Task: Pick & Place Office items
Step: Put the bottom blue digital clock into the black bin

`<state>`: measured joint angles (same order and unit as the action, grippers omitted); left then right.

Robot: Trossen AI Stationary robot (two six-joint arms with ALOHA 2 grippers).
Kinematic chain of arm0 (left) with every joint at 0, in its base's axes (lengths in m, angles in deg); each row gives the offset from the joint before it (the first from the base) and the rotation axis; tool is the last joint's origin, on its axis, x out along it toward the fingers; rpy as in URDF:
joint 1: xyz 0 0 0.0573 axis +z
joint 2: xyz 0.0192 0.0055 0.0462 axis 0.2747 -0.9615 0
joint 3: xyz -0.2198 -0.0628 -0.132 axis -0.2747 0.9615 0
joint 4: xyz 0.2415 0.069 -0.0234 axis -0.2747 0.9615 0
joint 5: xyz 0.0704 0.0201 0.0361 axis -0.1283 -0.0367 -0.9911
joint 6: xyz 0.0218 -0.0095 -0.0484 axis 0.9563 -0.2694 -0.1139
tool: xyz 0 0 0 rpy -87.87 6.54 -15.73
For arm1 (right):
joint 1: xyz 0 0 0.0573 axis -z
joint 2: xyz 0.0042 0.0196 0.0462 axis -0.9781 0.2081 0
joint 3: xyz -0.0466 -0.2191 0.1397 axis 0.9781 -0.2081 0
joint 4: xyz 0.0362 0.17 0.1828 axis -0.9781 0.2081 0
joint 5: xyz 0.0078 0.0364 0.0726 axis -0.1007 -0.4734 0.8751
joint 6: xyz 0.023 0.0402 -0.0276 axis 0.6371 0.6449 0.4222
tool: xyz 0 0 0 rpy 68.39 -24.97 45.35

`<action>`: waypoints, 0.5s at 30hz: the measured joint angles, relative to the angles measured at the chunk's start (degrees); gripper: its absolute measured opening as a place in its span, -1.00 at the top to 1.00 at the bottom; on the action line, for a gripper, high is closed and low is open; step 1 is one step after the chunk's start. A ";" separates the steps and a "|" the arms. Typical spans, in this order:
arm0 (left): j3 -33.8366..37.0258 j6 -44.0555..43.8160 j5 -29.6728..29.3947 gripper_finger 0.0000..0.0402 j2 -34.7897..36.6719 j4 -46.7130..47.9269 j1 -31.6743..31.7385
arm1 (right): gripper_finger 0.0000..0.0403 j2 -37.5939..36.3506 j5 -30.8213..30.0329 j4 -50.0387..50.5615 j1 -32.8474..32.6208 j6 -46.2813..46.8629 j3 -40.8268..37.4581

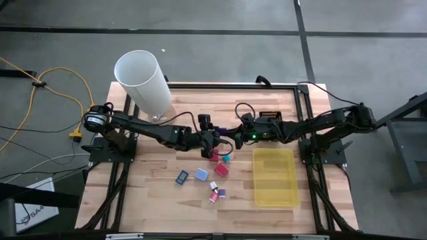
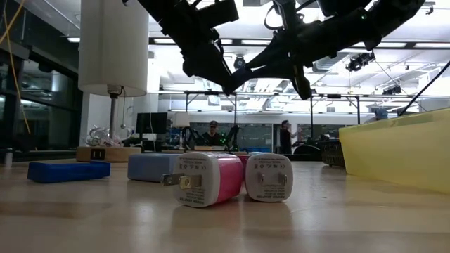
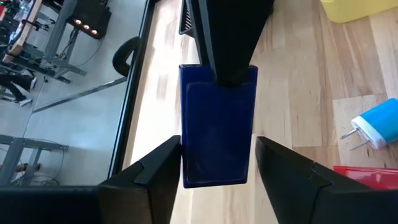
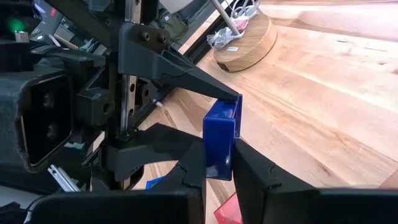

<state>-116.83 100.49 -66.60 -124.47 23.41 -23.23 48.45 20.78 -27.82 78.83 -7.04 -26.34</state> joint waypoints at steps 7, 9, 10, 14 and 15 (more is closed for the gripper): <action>0.00 -0.02 0.18 -0.18 0.02 -0.02 -0.02 | 0.80 0.00 0.02 -0.11 0.02 0.00 0.00; 0.00 -0.04 0.18 -0.19 0.02 -0.02 -0.02 | 0.80 0.00 0.02 0.02 0.02 0.00 0.00; 0.00 -0.06 0.17 -0.19 0.00 -0.02 -0.02 | 0.80 0.00 0.02 0.17 0.02 0.00 0.00; 0.00 -0.17 0.14 -0.19 0.00 -0.10 -0.02 | 0.80 0.00 0.04 0.24 -0.09 0.00 0.00; 0.00 -0.17 0.12 -0.19 0.00 -0.26 -0.02 | 0.80 0.00 0.10 0.24 -0.09 0.00 0.01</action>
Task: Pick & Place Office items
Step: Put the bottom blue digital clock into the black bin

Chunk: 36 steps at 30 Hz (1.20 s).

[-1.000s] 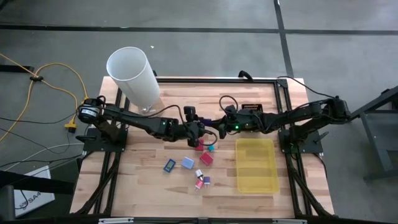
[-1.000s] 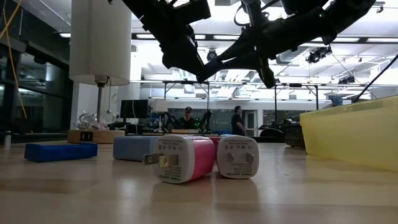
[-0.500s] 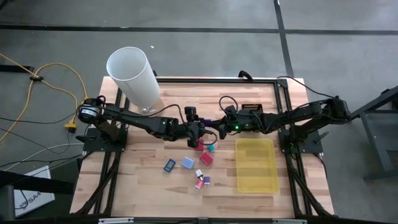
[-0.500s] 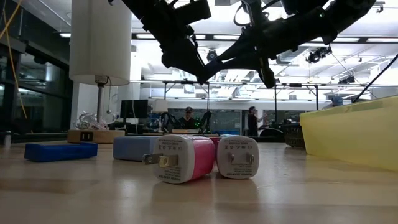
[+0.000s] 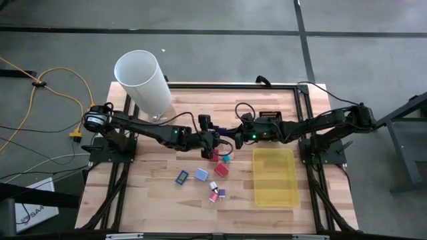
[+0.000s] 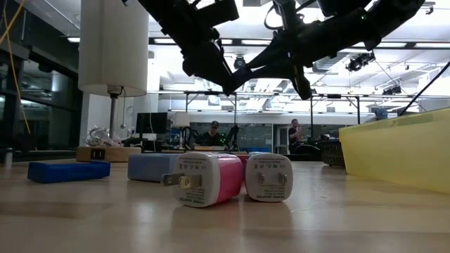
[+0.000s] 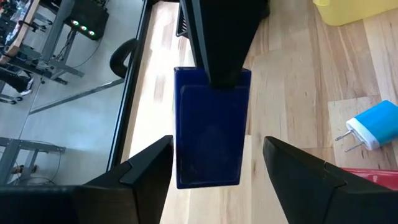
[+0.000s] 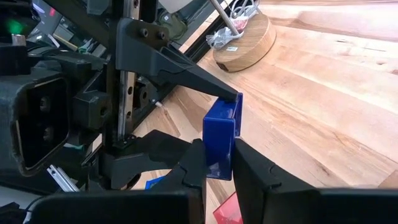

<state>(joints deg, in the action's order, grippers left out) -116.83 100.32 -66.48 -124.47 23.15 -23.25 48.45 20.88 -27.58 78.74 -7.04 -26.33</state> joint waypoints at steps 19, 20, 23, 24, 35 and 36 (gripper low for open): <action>0.00 0.20 -0.60 -0.19 0.00 -0.22 0.07 | 0.80 0.00 -1.96 5.56 0.16 -1.29 0.04; 0.00 0.20 -0.68 -0.19 0.00 -0.22 0.07 | 0.80 0.00 -2.55 6.30 0.38 -1.57 0.04; 0.00 0.20 -0.67 -0.19 0.00 -0.21 0.07 | 0.80 0.02 -3.53 8.75 1.41 -2.83 0.04; 0.00 0.19 -0.67 -0.19 0.00 -0.22 0.07 | 0.80 0.02 -3.55 9.35 1.93 -2.96 0.04; 0.00 0.11 -0.64 -0.19 0.00 -0.18 0.07 | 0.80 -10.11 -7.94 20.41 7.30 -8.69 0.04; 0.00 0.04 -0.64 -0.19 0.00 -0.17 0.07 | 0.80 -11.85 -8.92 22.76 7.64 -8.78 0.06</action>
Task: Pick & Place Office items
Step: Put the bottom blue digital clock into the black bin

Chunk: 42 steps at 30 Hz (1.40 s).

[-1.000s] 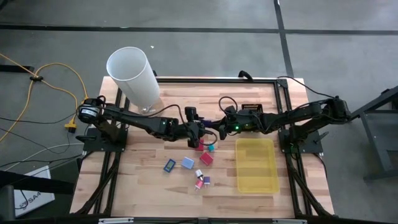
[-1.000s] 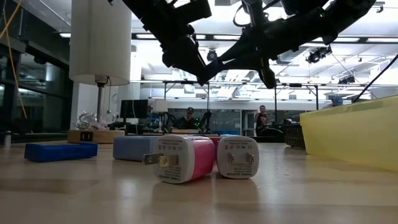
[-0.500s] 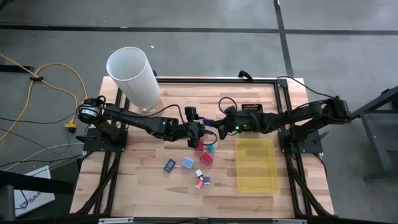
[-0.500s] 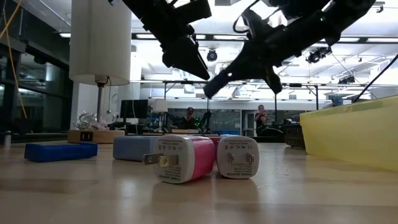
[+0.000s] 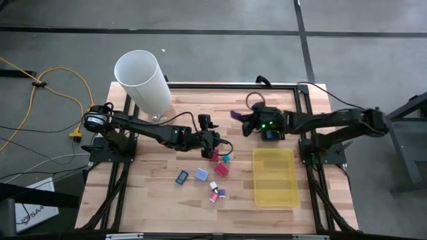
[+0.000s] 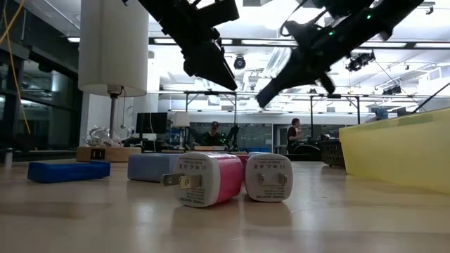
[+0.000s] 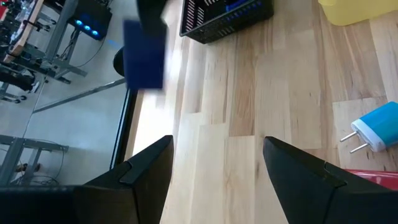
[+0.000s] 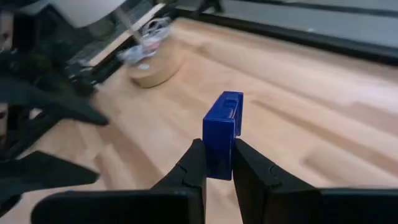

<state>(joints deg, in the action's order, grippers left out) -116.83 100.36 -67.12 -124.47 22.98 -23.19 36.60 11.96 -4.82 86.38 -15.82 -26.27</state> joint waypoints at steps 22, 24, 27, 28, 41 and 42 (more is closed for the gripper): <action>0.00 -0.42 0.20 -0.19 0.00 -0.01 0.00 | 0.80 -14.25 -11.28 40.56 -0.24 8.87 -0.04; 0.00 -0.48 0.20 -0.19 0.00 -0.01 0.00 | 0.80 -14.29 -11.29 41.16 -0.32 8.92 -0.04; 0.00 -0.47 0.20 -0.19 0.00 -0.01 0.00 | 0.80 -14.29 -11.29 42.55 -0.32 9.33 -0.04; 0.00 -0.48 0.20 -0.19 0.00 -0.01 0.00 | 0.80 -14.29 -11.29 42.97 -0.32 9.34 -0.04; 0.00 -1.47 0.15 -0.19 0.00 -0.01 0.00 | 0.80 -10.97 -13.49 46.32 -2.41 13.44 -0.07; 0.00 -1.55 0.15 -0.19 0.00 -0.01 0.00 | 0.80 -9.84 -14.41 46.28 -3.08 13.86 -0.07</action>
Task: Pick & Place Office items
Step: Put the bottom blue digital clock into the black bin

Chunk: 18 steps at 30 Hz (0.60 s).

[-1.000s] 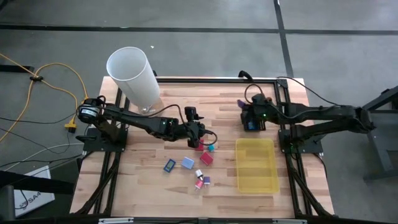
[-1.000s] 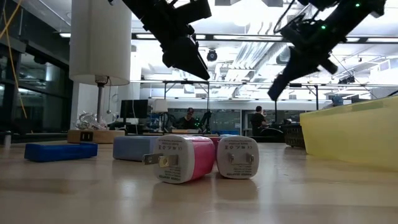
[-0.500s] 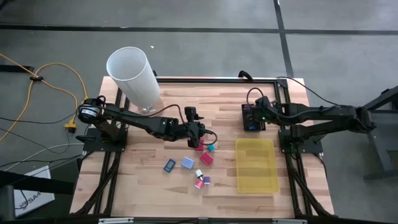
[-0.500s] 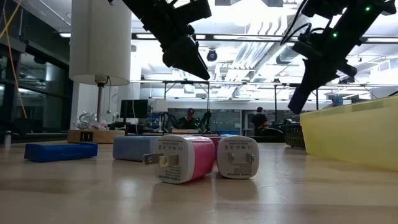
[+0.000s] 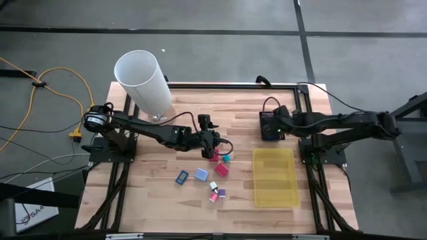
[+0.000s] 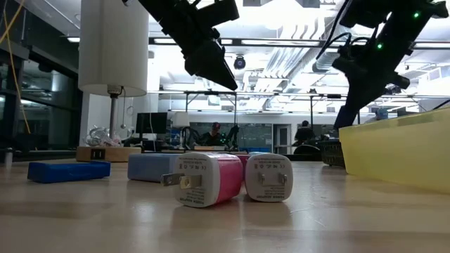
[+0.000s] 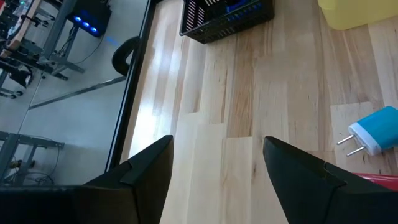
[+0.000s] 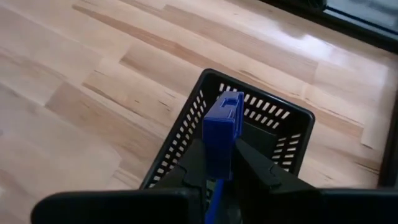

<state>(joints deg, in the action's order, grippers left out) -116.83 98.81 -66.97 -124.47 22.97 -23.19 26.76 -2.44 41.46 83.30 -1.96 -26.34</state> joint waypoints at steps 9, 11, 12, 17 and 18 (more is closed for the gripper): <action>0.00 0.00 -0.02 -0.19 0.00 0.01 0.00 | 0.80 9.36 -5.59 -1.02 -5.81 4.63 0.00; 0.00 0.00 -0.02 -0.19 0.00 0.00 0.00 | 0.80 11.08 -5.88 -1.05 -6.47 5.51 0.00; 0.00 0.00 -0.04 -0.19 0.00 0.01 0.00 | 0.80 11.84 -6.31 -1.05 -6.76 5.93 0.00; 0.00 0.00 -0.20 -0.19 0.00 0.02 0.00 | 0.68 14.31 -6.90 -0.87 -7.20 7.35 0.00; 0.00 0.00 -0.18 -0.19 0.00 0.02 0.00 | 0.64 14.52 -6.91 -0.83 -7.20 7.39 0.00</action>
<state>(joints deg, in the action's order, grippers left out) -116.83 98.81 -67.15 -124.47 22.99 -23.19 41.28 -9.36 40.64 76.10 5.42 -26.34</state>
